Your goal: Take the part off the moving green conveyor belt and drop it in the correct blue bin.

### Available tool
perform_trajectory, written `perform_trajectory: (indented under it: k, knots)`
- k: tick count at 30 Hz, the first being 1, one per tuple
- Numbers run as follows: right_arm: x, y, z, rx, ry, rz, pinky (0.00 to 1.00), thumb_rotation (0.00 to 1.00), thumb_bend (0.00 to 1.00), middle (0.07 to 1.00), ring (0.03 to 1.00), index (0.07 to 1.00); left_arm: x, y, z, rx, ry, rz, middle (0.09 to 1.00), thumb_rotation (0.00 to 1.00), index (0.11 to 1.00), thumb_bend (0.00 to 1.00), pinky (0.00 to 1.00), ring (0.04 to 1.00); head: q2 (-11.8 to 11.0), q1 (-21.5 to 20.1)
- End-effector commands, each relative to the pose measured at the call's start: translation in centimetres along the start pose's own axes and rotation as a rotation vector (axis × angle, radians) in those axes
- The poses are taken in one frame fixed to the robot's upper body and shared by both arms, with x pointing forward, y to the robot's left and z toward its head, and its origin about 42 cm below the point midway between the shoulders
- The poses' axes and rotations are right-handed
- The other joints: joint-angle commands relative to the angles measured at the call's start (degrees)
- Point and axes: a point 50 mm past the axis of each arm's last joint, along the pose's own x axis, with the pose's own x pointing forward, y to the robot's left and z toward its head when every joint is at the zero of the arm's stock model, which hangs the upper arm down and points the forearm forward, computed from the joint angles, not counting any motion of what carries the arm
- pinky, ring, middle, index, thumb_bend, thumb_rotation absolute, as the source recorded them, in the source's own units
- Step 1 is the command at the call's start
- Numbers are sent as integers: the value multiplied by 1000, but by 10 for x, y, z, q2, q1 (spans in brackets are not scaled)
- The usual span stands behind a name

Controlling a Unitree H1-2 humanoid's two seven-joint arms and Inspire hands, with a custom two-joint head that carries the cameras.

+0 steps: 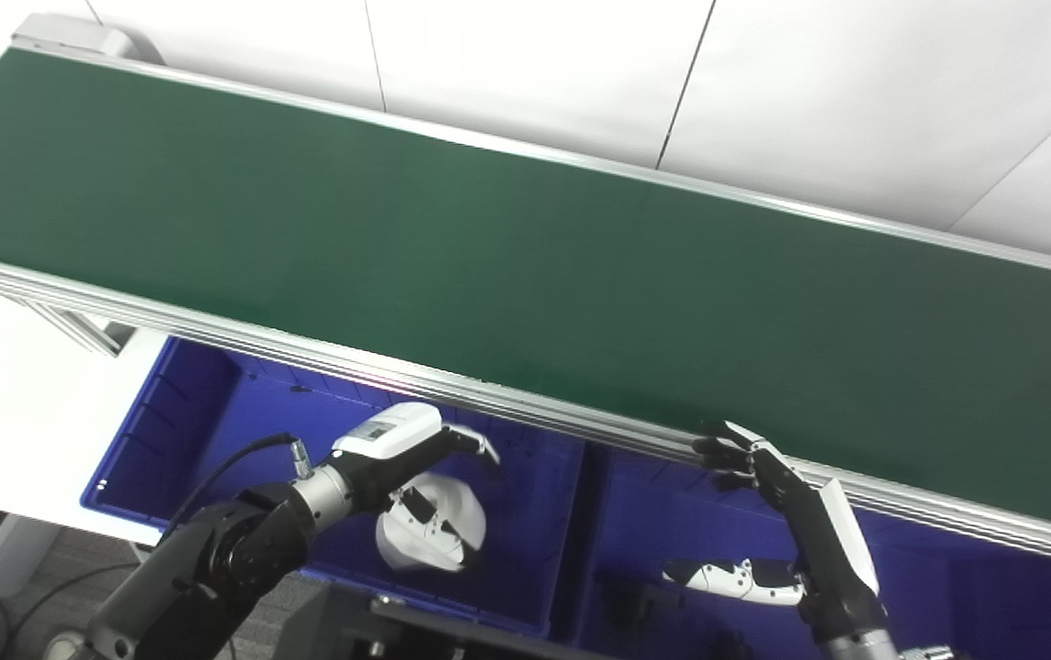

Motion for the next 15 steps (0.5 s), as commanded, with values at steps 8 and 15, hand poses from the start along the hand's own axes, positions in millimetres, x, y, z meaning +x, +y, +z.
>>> perform_trajectory:
  k: [8, 15]
  knots:
    - [-6, -1, 12, 14, -12, -16, 597, 304, 867, 767, 729, 814, -12, 0, 24, -290, -166, 60, 1000, 614, 975, 879, 934, 1000, 4, -31]
    - [-7, 1, 12, -2, -3, -17, 599, 309, 874, 767, 715, 820, -8, 1, 31, -424, -314, 96, 983, 480, 942, 900, 925, 965, -1, -79]
